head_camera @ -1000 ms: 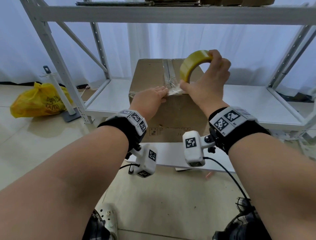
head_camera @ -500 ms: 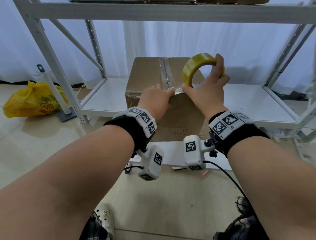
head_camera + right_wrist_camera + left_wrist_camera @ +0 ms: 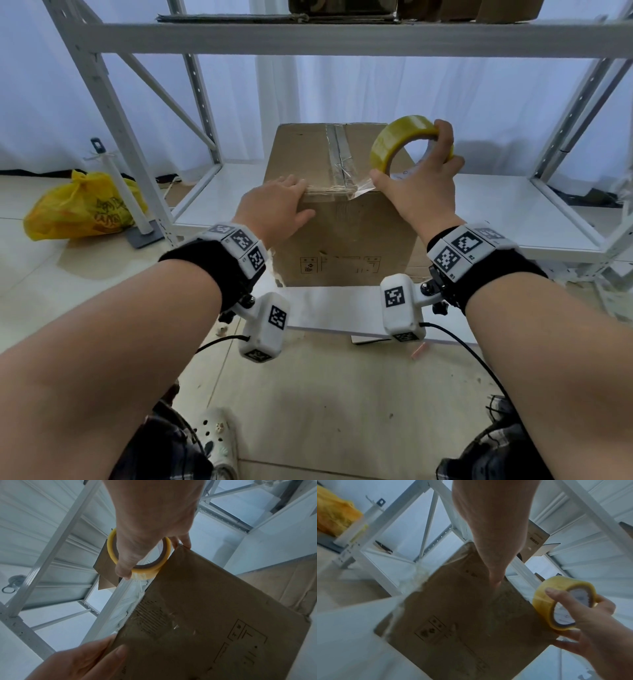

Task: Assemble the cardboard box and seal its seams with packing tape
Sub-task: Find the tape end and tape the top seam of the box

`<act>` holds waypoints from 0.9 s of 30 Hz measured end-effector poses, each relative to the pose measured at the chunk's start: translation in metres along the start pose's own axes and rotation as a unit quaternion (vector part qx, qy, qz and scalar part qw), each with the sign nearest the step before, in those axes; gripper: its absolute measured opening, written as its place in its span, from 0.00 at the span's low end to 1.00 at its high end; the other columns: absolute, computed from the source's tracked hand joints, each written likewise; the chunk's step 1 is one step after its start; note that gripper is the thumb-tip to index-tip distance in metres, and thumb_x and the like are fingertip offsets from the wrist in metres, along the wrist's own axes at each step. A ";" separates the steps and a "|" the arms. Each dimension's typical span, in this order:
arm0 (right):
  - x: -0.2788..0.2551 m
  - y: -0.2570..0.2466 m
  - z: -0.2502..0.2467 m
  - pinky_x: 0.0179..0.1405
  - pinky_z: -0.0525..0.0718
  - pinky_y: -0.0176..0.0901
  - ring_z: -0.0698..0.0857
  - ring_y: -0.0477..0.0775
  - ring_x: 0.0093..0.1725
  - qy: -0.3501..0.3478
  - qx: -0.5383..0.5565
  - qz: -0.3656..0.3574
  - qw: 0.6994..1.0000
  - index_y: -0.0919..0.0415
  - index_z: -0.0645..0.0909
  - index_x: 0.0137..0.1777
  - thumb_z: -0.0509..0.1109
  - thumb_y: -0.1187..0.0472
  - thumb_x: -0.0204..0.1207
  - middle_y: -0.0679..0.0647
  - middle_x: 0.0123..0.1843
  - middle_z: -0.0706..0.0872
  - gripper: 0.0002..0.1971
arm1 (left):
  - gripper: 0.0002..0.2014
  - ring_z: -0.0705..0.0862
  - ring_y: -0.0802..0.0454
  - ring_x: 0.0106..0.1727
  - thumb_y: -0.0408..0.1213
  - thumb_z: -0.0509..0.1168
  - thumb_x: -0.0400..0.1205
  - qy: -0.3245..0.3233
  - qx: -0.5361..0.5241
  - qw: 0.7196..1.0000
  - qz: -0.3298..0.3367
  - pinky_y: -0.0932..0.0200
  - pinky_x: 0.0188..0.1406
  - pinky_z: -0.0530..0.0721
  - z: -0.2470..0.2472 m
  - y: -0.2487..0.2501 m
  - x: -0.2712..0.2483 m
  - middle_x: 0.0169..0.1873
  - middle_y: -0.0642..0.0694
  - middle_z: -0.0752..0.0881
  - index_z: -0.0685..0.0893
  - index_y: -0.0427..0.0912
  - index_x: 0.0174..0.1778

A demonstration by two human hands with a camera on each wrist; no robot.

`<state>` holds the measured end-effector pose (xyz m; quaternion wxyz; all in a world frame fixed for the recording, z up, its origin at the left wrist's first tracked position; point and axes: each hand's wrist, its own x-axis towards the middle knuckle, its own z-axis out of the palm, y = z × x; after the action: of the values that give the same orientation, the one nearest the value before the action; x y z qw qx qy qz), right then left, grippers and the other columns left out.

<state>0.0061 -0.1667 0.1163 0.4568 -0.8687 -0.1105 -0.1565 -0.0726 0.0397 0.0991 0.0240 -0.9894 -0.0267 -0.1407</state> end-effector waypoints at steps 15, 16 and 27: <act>-0.003 -0.023 0.011 0.58 0.73 0.47 0.64 0.54 0.54 0.039 0.088 0.063 0.993 0.49 0.54 0.73 0.76 0.39 0.65 0.60 0.67 0.63 0.43 | 0.27 0.67 0.51 0.78 0.51 0.60 0.83 0.040 -0.084 0.993 0.075 0.54 0.76 0.65 0.011 0.041 0.018 0.78 0.49 0.70 0.69 0.47 0.78; -0.003 -0.022 0.011 0.57 0.72 0.46 0.64 0.53 0.55 0.037 0.090 0.068 0.993 0.50 0.53 0.74 0.75 0.40 0.66 0.61 0.69 0.63 0.44 | 0.27 0.68 0.51 0.78 0.51 0.60 0.83 0.042 -0.093 0.992 0.073 0.54 0.75 0.66 0.012 0.041 0.017 0.78 0.50 0.70 0.69 0.47 0.78; -0.006 -0.026 0.009 0.56 0.72 0.46 0.71 0.61 0.64 0.041 0.067 0.046 0.996 0.49 0.54 0.75 0.79 0.45 0.60 0.60 0.68 0.63 0.48 | 0.31 0.63 0.51 0.80 0.51 0.62 0.83 -0.014 -0.111 0.991 0.075 0.55 0.78 0.57 0.010 0.040 0.024 0.80 0.50 0.65 0.63 0.48 0.81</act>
<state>-0.0068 -0.1447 0.1293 0.5244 -0.8335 -0.0621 -0.1627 -0.0444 0.0020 0.0951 -0.0757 -0.9870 0.0629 -0.1272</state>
